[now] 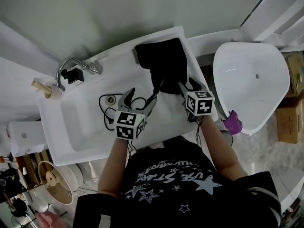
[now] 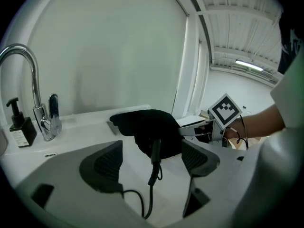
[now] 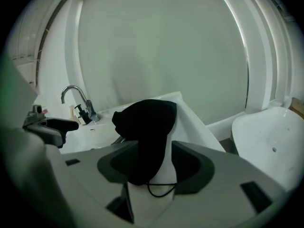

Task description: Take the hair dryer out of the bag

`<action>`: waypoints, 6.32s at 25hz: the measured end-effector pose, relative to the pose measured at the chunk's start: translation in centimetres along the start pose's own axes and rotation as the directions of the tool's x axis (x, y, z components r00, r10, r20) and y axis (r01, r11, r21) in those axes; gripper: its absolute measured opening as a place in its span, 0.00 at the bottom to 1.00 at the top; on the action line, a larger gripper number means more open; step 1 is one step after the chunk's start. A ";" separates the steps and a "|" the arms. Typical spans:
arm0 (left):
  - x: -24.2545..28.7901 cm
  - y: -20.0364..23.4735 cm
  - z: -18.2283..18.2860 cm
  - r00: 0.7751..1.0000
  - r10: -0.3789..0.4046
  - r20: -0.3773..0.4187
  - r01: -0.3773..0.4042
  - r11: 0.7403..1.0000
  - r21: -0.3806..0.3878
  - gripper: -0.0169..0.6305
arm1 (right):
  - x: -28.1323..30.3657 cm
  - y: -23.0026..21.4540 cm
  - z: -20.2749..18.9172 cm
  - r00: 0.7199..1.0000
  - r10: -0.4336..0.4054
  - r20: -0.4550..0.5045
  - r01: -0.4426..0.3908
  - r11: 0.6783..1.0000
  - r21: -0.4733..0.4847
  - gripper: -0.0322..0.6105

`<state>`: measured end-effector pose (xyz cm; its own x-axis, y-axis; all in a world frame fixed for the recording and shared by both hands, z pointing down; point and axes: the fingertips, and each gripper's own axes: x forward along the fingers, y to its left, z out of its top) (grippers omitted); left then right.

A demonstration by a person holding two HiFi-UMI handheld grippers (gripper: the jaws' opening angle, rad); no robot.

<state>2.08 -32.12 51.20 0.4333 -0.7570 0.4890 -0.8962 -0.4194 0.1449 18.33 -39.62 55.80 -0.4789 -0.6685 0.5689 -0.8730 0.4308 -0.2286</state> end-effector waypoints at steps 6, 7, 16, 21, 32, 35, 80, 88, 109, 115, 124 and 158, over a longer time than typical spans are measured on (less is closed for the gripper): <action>2.2 -0.9 -0.2 1.000 -0.008 -0.021 0.008 1.000 0.001 0.64 | 1.2 -0.1 0.1 0.999 0.025 -0.034 -0.026 0.999 -0.025 0.19; 2.6 -1.0 -0.2 1.000 -0.012 -0.024 0.012 1.000 0.002 0.64 | 1.3 -0.1 0.1 0.999 0.025 -0.034 -0.026 0.999 -0.023 0.12; 7.0 -4.2 -0.3 0.994 -0.085 -0.073 0.089 0.995 0.047 0.55 | 1.6 0.2 0.4 0.996 0.078 -0.044 -0.078 0.997 0.000 0.11; 9.7 -4.9 -0.1 0.991 -0.100 -0.092 0.105 0.994 0.044 0.54 | 1.5 0.1 0.4 0.994 0.103 -0.048 -0.102 0.995 0.016 0.11; 13.1 -3.6 0.2 0.990 -0.070 -0.126 0.075 0.996 0.038 0.50 | 1.6 0.0 0.3 0.987 0.149 -0.053 -0.147 0.989 0.031 0.11; 13.8 -3.2 0.6 0.991 -0.058 -0.121 0.065 0.996 0.060 0.50 | 1.7 0.1 0.4 0.986 0.161 -0.051 -0.159 0.987 0.035 0.11; 13.8 -1.9 -0.8 0.961 -0.003 -0.278 0.021 0.998 0.062 0.34 | 1.9 0.9 0.5 0.990 0.132 -0.041 -0.130 0.990 0.044 0.11; 12.2 -1.0 -1.2 0.961 -0.022 -0.275 0.041 0.997 0.067 0.34 | 1.1 1.5 0.2 0.998 0.058 -0.024 -0.058 0.998 0.030 0.10; 9.3 -1.1 -2.9 0.958 -0.107 -0.267 0.154 0.974 0.164 0.34 | -0.1 1.6 -0.2 1.000 -0.030 0.006 0.030 0.999 0.015 0.09; 9.5 -0.3 -3.2 0.953 -0.072 -0.295 0.134 0.971 0.196 0.34 | -1.2 1.8 0.7 0.997 -0.053 0.056 0.051 0.998 0.026 0.09; 9.1 -0.4 -3.2 0.952 -0.090 -0.294 0.160 0.961 0.224 0.34 | -2.3 1.6 3.0 0.991 -0.073 0.115 0.075 0.997 -0.008 0.09; 1.8 -5.6 -5.3 0.915 -0.274 -0.296 0.361 0.884 0.298 0.34 | -0.8 2.4 3.9 0.997 0.009 0.072 -0.003 0.997 -0.075 0.09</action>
<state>7.34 -28.49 55.81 0.6136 -0.4293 0.6627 -0.6072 -0.7931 0.0484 16.20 -40.44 51.70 -0.4918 -0.7070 0.5083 -0.8622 0.4770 -0.1707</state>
